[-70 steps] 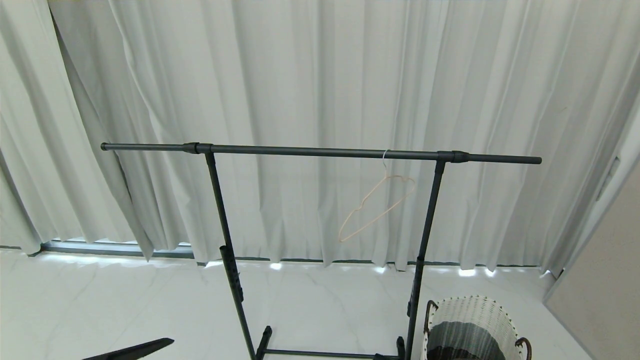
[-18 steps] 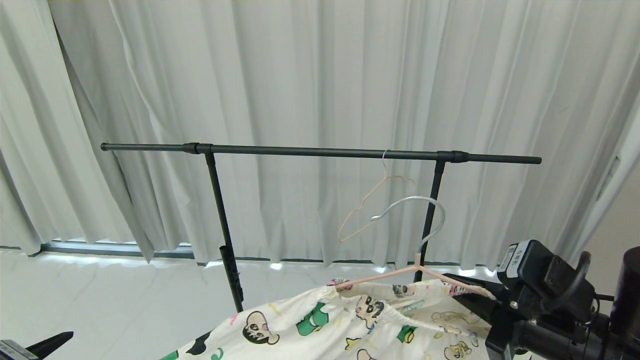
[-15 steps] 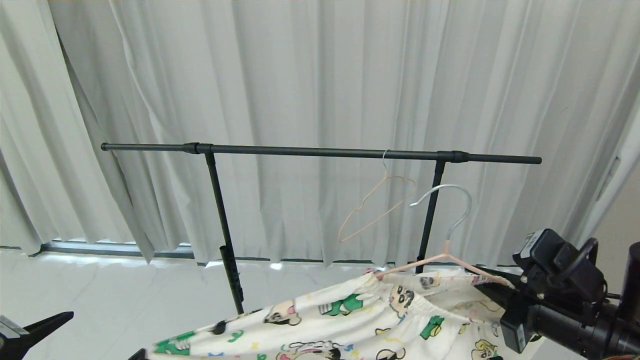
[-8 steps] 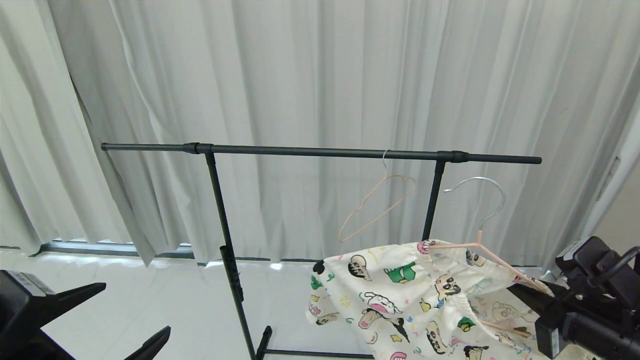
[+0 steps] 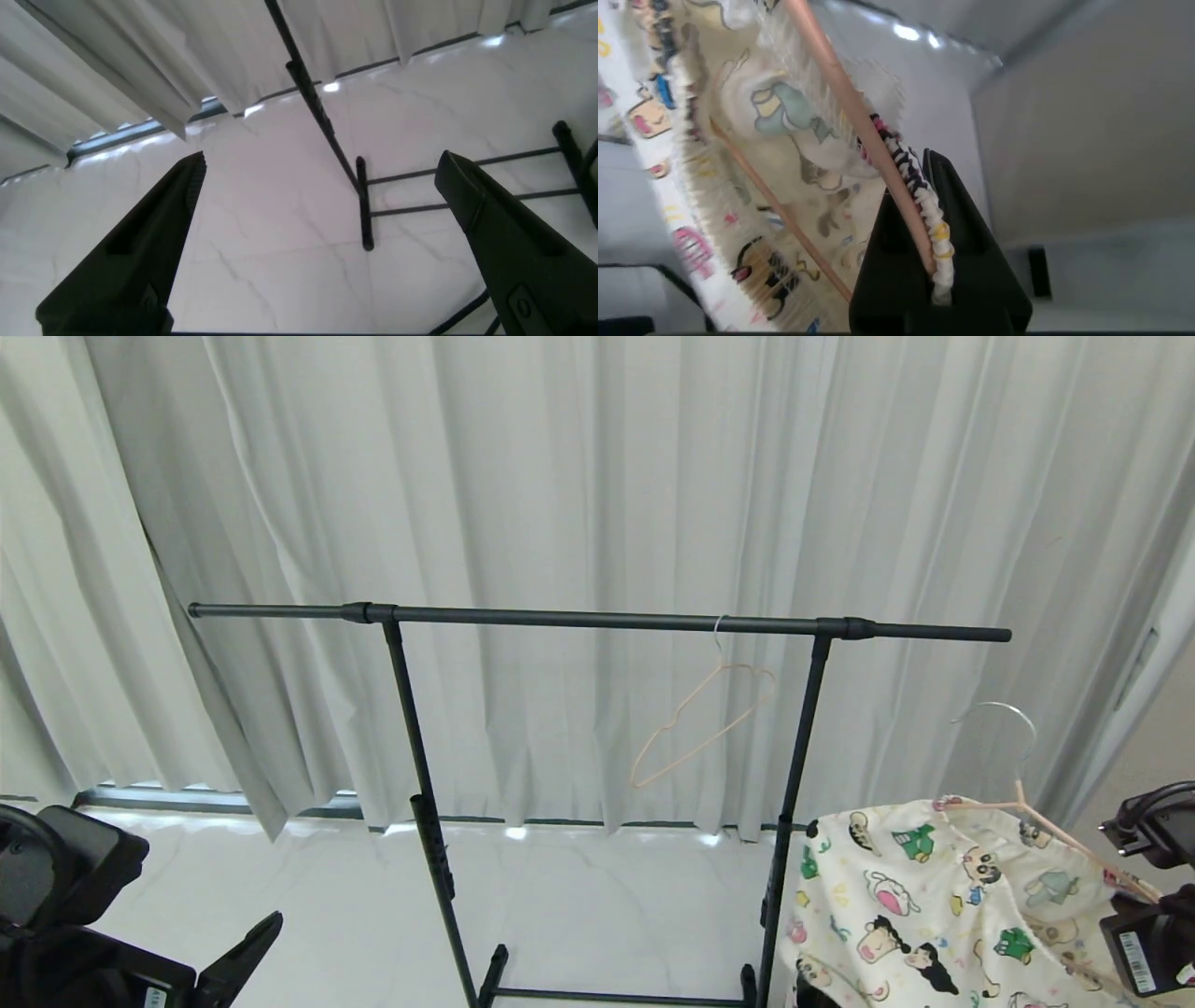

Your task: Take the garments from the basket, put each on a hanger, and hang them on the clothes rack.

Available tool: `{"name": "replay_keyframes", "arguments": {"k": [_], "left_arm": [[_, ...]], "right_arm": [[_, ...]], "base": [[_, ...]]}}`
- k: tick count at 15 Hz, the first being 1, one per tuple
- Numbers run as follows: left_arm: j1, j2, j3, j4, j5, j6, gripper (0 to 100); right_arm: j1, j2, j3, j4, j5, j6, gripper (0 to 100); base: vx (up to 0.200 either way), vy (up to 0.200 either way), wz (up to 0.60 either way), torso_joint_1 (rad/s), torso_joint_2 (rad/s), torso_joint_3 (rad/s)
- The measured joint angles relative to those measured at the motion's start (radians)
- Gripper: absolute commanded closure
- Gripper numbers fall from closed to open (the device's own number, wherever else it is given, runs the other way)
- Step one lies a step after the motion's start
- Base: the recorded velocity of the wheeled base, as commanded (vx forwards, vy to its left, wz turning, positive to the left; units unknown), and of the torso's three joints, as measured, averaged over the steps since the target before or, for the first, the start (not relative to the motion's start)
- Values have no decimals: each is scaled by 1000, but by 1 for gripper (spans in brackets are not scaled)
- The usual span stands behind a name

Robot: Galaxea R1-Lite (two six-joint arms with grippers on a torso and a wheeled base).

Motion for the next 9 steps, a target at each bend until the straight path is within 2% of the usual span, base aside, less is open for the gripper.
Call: {"name": "replay_keyframes", "arguments": {"k": [3, 9], "left_arm": [[-7, 19, -8, -1, 1, 0, 0], [-14, 31, -13, -1, 2, 1, 0]], "right_arm": [[-71, -29, -5, 14, -14, 1, 100], [-77, -45, 13, 26, -13, -1, 100]], "base": [[0, 200, 0, 1, 2, 4], [0, 200, 0, 2, 4, 2]]}}
